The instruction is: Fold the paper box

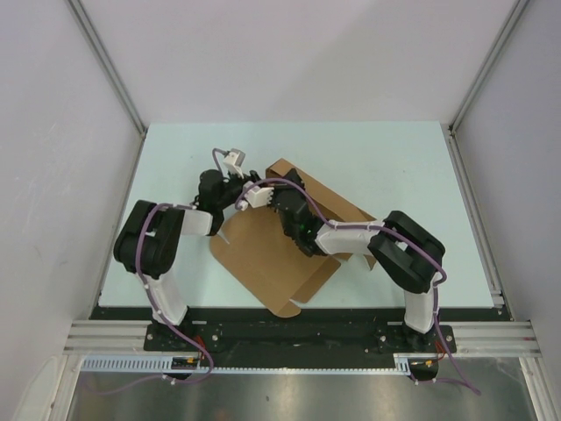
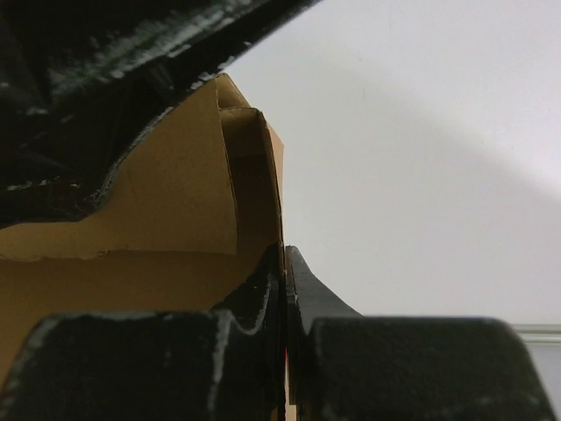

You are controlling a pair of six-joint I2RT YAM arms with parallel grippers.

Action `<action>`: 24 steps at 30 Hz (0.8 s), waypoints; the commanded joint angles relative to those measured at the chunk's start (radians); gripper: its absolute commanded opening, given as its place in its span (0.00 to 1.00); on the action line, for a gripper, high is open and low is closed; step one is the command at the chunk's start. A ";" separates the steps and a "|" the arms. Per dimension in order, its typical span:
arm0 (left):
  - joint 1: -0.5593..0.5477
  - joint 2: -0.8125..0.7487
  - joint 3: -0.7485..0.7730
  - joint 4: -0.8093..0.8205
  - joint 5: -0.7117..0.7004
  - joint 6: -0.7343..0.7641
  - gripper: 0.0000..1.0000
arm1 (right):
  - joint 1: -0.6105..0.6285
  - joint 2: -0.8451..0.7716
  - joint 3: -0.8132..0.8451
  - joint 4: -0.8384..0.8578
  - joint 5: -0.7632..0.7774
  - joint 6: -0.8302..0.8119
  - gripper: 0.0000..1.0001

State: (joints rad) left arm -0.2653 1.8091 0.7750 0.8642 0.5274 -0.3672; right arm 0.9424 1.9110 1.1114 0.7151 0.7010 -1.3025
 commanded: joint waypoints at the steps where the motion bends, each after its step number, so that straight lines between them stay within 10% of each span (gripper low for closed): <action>1: 0.009 0.038 0.032 0.125 -0.018 -0.035 0.82 | 0.003 0.003 0.044 0.027 -0.018 0.065 0.00; 8: 0.003 0.093 0.017 0.269 -0.029 -0.121 0.75 | -0.007 -0.035 0.065 -0.078 -0.024 0.175 0.00; 15: -0.035 0.070 0.010 0.263 -0.069 -0.081 0.35 | -0.008 -0.058 0.085 -0.175 -0.046 0.301 0.00; 24: -0.054 0.055 0.004 0.253 -0.112 -0.056 0.46 | -0.017 -0.090 0.100 -0.318 -0.098 0.468 0.02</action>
State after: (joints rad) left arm -0.3096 1.8927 0.7727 1.0760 0.4759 -0.4488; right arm 0.9112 1.8614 1.1881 0.4835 0.6754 -1.0092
